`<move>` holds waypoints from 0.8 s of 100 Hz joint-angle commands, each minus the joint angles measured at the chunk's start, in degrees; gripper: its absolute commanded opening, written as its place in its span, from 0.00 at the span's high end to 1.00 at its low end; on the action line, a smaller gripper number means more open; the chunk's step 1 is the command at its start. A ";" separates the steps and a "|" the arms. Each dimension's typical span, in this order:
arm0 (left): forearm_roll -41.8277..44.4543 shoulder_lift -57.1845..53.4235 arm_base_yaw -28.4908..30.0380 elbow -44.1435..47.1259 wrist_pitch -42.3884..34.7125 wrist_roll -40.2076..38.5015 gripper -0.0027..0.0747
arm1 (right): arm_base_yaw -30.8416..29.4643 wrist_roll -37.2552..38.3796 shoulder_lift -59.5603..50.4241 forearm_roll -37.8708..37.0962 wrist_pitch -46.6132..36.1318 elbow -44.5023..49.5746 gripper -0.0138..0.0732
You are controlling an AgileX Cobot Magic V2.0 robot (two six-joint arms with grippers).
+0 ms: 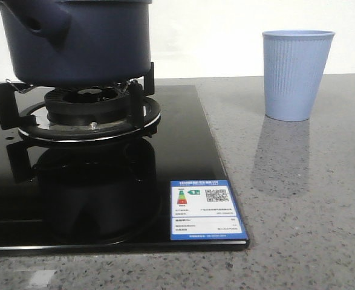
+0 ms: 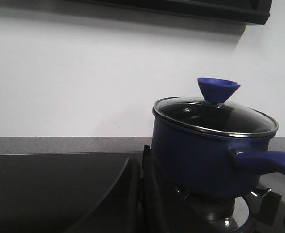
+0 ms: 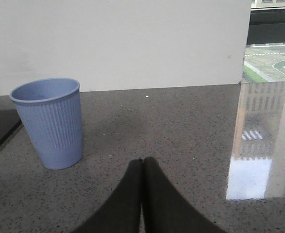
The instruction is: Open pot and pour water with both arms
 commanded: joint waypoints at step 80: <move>5.54 0.47 0.18 -1.03 -2.96 -1.09 0.99 | -0.25 0.15 0.27 -0.35 -3.11 -1.48 0.92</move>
